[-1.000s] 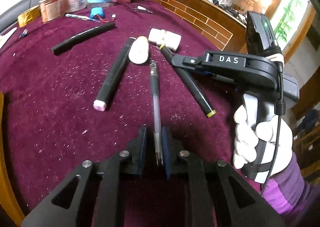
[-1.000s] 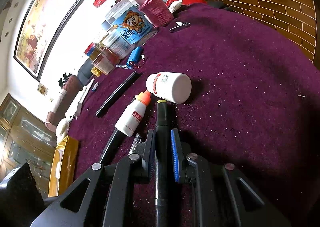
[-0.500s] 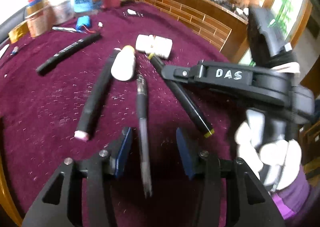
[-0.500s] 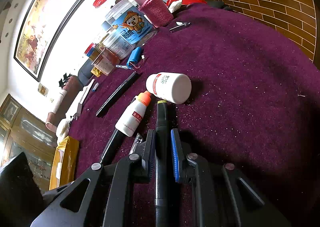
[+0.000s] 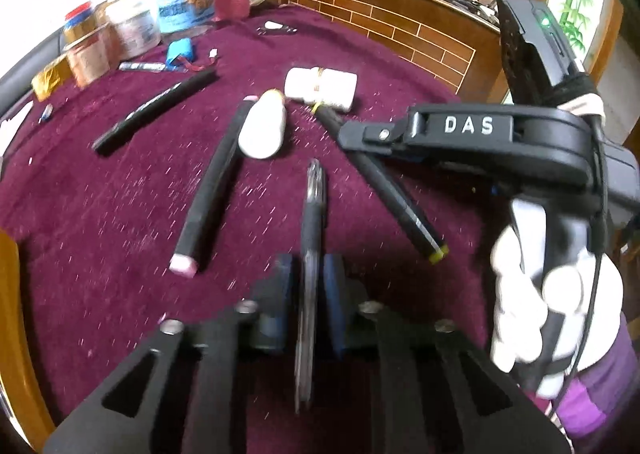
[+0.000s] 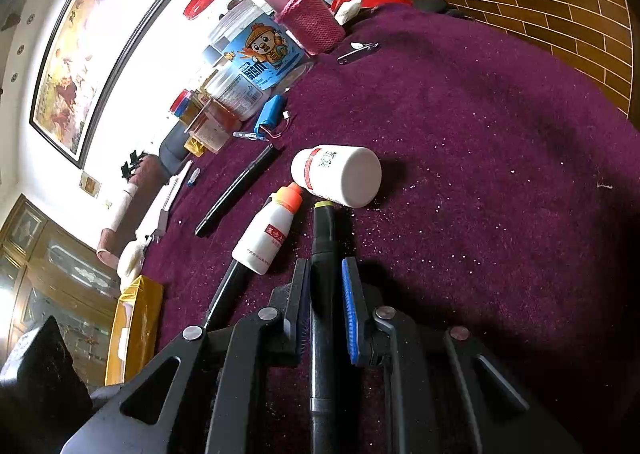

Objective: Organize rigid objects
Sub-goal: 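Grasp a clear ballpoint pen with the left tool, then lower the pen into the tray and open the left tool while the right tool carries its marker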

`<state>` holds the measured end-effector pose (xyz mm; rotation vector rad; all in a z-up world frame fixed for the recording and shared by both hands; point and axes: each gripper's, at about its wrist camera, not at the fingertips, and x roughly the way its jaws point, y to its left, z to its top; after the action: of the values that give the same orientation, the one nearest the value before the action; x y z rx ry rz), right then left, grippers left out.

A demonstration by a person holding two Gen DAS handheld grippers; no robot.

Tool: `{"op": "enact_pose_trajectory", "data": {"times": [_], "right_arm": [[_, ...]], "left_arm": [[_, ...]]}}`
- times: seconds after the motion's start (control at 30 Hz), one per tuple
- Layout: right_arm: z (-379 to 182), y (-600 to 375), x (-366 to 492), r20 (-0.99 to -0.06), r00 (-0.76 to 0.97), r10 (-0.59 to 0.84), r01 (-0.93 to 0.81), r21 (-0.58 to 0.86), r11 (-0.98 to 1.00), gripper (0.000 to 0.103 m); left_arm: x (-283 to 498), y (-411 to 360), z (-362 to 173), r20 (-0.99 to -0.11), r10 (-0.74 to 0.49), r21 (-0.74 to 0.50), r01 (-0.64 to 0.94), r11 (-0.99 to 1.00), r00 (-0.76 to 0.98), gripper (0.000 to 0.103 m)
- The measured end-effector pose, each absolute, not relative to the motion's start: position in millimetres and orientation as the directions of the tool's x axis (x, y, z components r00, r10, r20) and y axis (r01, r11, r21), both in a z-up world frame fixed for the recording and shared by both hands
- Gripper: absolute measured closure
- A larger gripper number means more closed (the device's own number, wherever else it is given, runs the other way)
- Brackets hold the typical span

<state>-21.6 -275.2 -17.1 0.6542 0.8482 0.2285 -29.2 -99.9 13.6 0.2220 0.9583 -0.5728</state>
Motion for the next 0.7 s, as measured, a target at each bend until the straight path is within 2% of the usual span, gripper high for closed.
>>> {"op": "enact_pose_trajectory", "data": {"times": [0.07,0.13,0.17,0.2,0.23,0.4,0.6,0.7], "right_arm": [[-17,-275,-22,-0.621,0.651,0.436,0.065,0.618,0.783,0.089],[-17,-275,-22,-0.621,0.652,0.435,0.065,0.617,0.784,0.089],[-17,-275,-22,-0.622,0.652,0.434,0.065,0.617,0.784,0.089],[-17,-275,-22,-0.622,0.652,0.434,0.065,0.616,0.785,0.089],[-17,-274,-22,-0.624,0.652,0.431,0.065,0.612,0.788,0.089],[-14,-268,-20,-0.642,0.655,0.399,0.065,0.573,0.817,0.089],[-6,-253,-20,-0.696,0.638,0.33,0.056,0.47,0.881,0.089],[-4,-250,-29,-0.697,0.604,0.387,0.048,0.516,0.855,0.089]], "left_arm": [[-29,-114,10,-0.812,-0.348,-0.022,0.572,0.82,0.468,0.064],[-32,-119,10,-0.802,-0.338,0.013,0.579,0.815,0.493,0.064],[-32,-117,10,-0.801,-0.352,-0.007,0.58,0.815,0.484,0.074],[-32,-113,10,-0.8,-0.36,-0.022,0.577,0.817,0.48,0.091],[-32,-105,11,-0.802,-0.371,-0.047,0.571,0.82,0.468,0.096],[-44,-58,22,-0.768,-0.454,-0.196,0.509,0.838,0.452,0.096],[-77,12,55,-0.656,-0.576,-0.394,0.431,0.812,0.487,0.096],[-91,48,69,-0.602,-0.604,-0.448,0.405,0.797,0.522,0.096]]}}
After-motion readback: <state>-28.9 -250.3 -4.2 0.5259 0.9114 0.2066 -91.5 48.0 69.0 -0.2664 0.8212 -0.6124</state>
